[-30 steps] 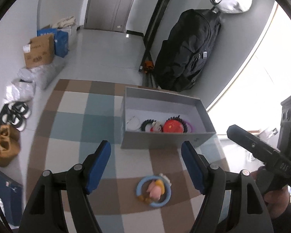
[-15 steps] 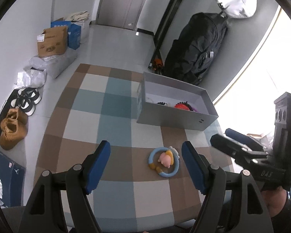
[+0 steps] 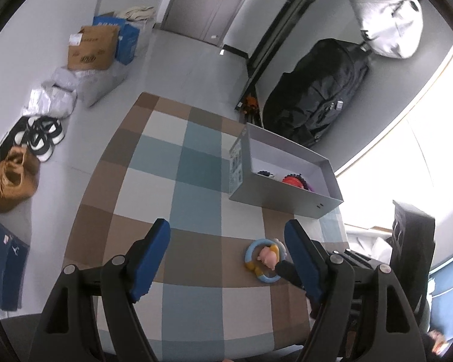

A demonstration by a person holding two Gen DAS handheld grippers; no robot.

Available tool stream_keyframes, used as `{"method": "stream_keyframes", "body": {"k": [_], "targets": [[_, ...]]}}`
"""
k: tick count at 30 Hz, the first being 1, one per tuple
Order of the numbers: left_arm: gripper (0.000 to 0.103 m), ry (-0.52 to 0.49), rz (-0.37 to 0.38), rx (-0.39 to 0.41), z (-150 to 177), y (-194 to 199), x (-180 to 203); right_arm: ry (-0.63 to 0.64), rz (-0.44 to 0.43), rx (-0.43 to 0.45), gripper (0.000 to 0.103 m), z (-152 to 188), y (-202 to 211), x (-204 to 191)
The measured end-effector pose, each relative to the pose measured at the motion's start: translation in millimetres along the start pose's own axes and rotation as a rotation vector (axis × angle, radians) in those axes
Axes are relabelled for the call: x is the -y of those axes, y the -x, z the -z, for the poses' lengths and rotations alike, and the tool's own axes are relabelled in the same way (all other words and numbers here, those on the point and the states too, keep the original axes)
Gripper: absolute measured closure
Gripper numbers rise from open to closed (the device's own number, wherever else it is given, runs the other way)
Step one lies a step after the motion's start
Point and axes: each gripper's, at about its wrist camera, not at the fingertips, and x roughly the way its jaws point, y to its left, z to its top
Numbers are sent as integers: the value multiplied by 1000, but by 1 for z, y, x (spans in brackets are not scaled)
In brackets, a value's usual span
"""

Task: Organize jewelry
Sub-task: 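Move both tools back to the blue ring teether, then grasp the pink toy on the blue ring with the right gripper and lift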

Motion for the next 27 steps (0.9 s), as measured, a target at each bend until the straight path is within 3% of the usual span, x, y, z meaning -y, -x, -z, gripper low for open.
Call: {"method": "stream_keyframes", "body": {"k": [6, 9, 14, 20, 27], "targets": [[28, 62, 27, -17, -3, 2, -13, 90, 44, -23, 51, -3, -14, -19], [28, 87, 39, -24, -4, 2, -19, 153, 112, -18, 55, -2, -19, -30], [28, 117, 52, -32, -5, 2, -25, 205, 196, -12, 71, 1, -21, -36], [28, 146, 69, -46, -6, 1, -29, 236, 219, -9, 85, 2, -17, -36], [28, 121, 53, -58, -4, -4, -24, 151, 128, 6, 92, -3, -8, -23]]}}
